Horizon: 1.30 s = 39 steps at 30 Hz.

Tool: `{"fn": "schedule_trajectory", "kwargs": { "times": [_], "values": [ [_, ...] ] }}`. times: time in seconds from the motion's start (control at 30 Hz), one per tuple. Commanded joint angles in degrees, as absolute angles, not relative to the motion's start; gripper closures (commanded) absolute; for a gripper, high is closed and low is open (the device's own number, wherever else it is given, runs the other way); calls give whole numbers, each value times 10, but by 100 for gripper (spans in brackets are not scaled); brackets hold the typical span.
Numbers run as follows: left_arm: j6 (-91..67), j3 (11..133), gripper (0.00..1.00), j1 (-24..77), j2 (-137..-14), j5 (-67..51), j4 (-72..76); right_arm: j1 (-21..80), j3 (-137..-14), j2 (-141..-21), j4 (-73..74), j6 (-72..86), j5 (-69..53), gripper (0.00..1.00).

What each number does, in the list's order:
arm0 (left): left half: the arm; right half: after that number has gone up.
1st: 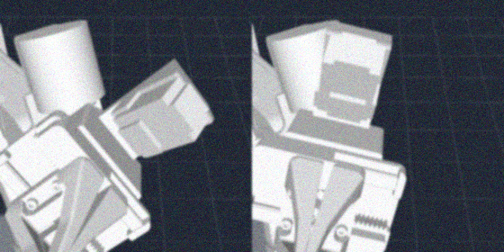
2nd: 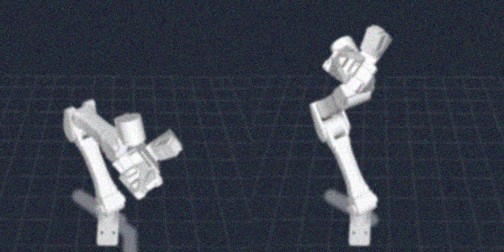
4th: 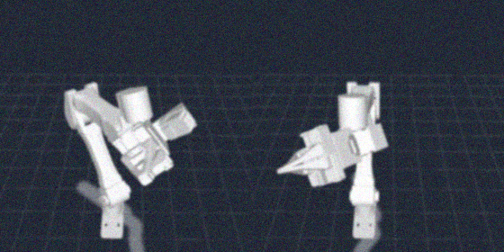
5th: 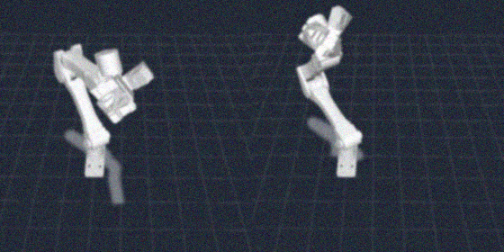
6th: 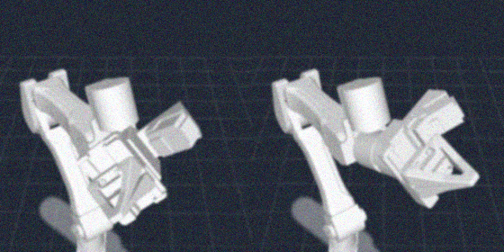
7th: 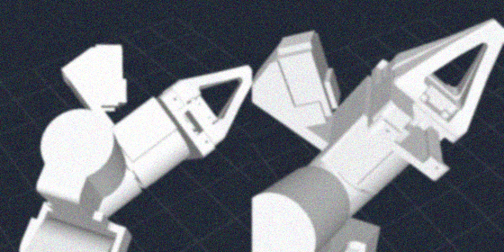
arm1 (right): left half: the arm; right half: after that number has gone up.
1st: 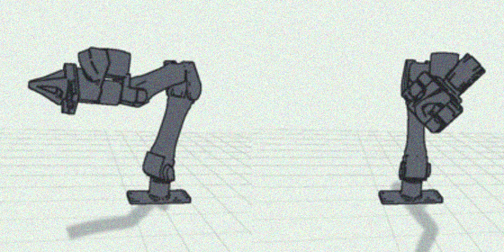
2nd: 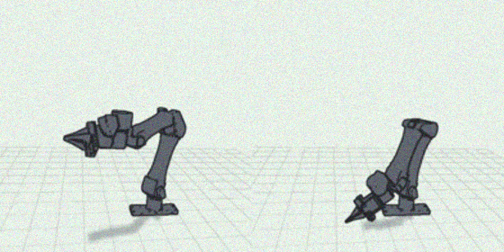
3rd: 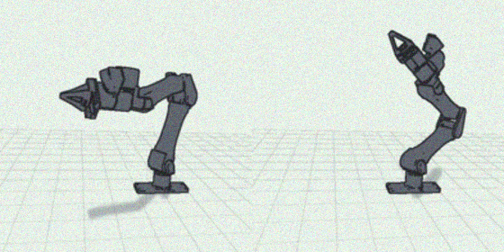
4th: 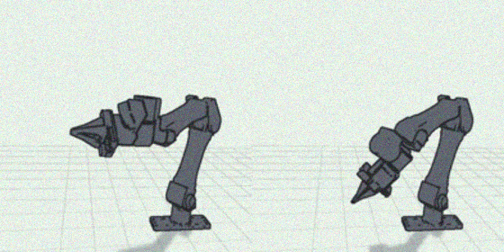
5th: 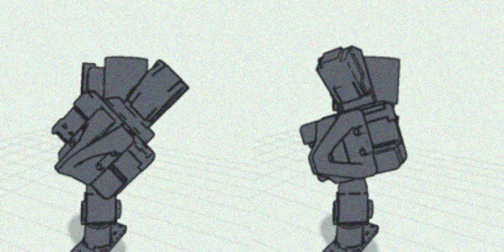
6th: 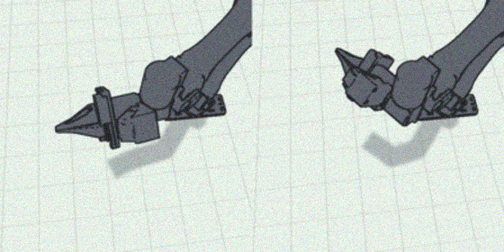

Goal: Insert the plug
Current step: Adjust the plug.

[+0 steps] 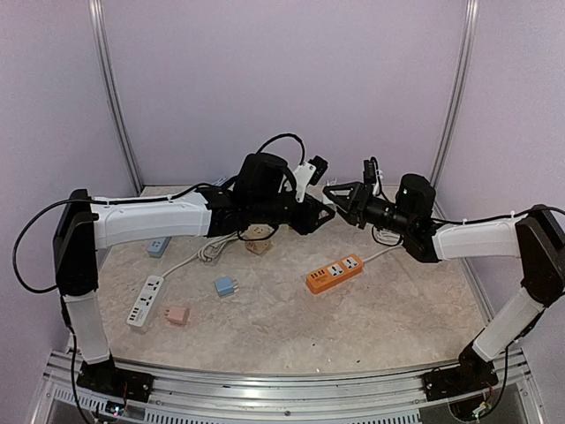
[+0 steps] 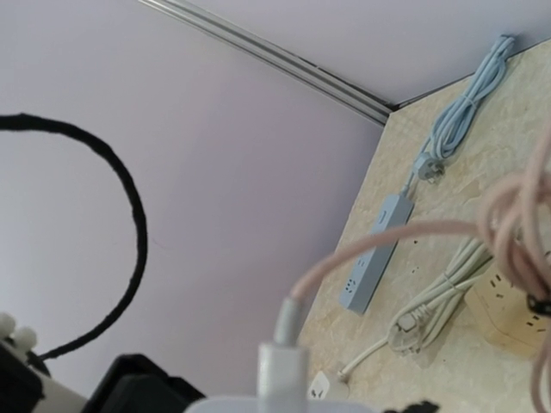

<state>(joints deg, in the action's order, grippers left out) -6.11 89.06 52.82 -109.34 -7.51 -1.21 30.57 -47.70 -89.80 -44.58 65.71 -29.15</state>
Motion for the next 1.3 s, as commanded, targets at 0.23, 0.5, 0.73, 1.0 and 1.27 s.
{"fn": "schedule_trajectory", "kwargs": {
  "times": [0.23,0.5,0.73,1.0,1.27],
  "values": [
    [-69,869,77,502,-1064,-3,-4,301,-455,-905,-472,663,-317,78],
    [-69,869,54,503,-1064,-15,-4,301,-455,-906,-474,663,-314,79],
    [-56,862,40,508,-1060,-51,4,300,-458,-909,-473,665,-313,80],
    [-46,851,39,510,-1053,-95,26,300,-460,-912,-466,661,-313,80],
    [-35,887,41,510,-1075,-87,2,301,-469,-910,-454,655,-323,81]
  ]
}}
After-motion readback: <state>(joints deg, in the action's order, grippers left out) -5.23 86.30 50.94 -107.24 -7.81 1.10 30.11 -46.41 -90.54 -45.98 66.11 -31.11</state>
